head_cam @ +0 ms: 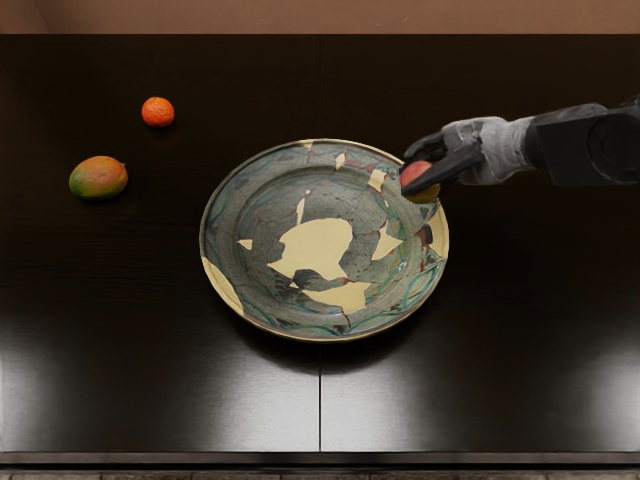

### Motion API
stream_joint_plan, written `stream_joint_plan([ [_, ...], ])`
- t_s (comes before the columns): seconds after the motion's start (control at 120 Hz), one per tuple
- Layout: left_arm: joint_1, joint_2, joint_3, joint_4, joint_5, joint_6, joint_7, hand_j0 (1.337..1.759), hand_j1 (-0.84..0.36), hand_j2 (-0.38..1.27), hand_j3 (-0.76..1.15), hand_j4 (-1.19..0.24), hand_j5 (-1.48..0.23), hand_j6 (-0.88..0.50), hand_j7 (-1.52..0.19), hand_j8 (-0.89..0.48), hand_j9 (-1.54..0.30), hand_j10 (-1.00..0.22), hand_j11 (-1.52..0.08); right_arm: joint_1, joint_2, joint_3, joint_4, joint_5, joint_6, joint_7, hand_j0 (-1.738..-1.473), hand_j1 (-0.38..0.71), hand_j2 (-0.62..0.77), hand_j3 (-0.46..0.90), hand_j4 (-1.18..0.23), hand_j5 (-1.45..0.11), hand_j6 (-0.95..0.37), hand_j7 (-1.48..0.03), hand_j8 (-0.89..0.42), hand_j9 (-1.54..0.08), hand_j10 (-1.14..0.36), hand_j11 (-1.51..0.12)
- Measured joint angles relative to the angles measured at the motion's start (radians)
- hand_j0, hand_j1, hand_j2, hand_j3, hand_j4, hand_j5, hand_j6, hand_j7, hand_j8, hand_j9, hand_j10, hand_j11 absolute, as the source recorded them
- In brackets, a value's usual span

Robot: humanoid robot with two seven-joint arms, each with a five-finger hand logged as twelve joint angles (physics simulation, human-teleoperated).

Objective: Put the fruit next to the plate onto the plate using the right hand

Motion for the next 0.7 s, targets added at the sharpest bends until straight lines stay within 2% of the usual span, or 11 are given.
stream_joint_plan([
  [0.175,0.000,0.000,0.000,0.000,0.000,0.000,0.000,1.658,0.35,0.00,0.00,0.00,0.00,0.00,0.00,0.00,0.00,0.00,0.00,-0.003,0.206,0.015,-0.079,-0.014,0.008,0.000,-1.639,0.33,0.13,0.00,-0.86,-1.15,-0.44,-1.13,-0.26,-1.16,-0.38,-1.17],
  [0.3,0.000,0.000,0.000,0.000,0.000,0.000,0.000,1.658,0.35,0.00,0.00,0.00,0.00,0.00,0.00,0.00,0.00,0.00,0.00,-0.021,0.284,0.009,-0.136,-0.050,0.010,0.000,-1.640,0.33,0.13,0.00,-0.85,-1.14,-0.44,-1.12,-0.26,-1.15,-0.37,-1.17],
  [0.342,0.000,0.000,0.000,0.000,0.000,0.000,0.000,1.658,0.35,0.00,0.00,0.00,0.00,0.00,0.00,0.00,0.00,0.00,0.00,-0.029,0.296,0.009,-0.146,-0.071,0.008,0.001,-1.643,0.25,0.11,0.00,-0.75,-1.00,-0.41,-0.98,-0.24,-1.01,-0.35,-1.02],
  [0.425,0.000,0.000,0.000,0.000,0.000,0.000,0.000,1.658,0.35,0.00,0.00,0.00,0.00,0.00,0.00,0.00,0.00,0.00,0.00,-0.045,0.309,0.008,-0.157,-0.104,0.003,0.002,-1.648,0.06,0.07,0.00,-0.50,-0.68,-0.28,-0.66,-0.17,-0.68,-0.17,-0.69],
  [0.542,0.000,0.000,0.000,0.000,0.000,0.000,0.000,1.658,0.35,0.00,0.00,0.00,0.00,0.00,0.00,0.00,0.00,0.00,0.00,-0.058,0.292,0.023,-0.155,-0.122,0.005,0.002,-1.652,-0.11,0.04,0.00,-0.29,-0.39,-0.17,-0.39,-0.10,-0.40,-0.11,-0.40],
  [0.6,0.000,0.000,0.000,0.000,0.000,0.000,0.000,1.658,0.35,0.00,0.00,0.00,0.00,0.00,0.00,0.00,0.00,0.00,0.00,-0.122,0.219,0.145,-0.125,-0.123,0.055,0.002,-1.654,-0.16,0.03,0.00,-0.23,-0.30,-0.13,-0.30,-0.08,-0.30,-0.08,-0.31],
  [0.7,0.000,0.000,0.000,0.000,0.000,0.000,0.000,1.658,0.35,0.00,0.00,0.00,0.00,0.00,0.00,0.00,0.00,0.00,0.00,-0.364,0.067,0.559,-0.102,-0.122,0.332,0.002,-1.655,-0.23,0.02,0.00,-0.15,-0.19,-0.09,-0.19,-0.06,-0.20,-0.06,-0.20],
])
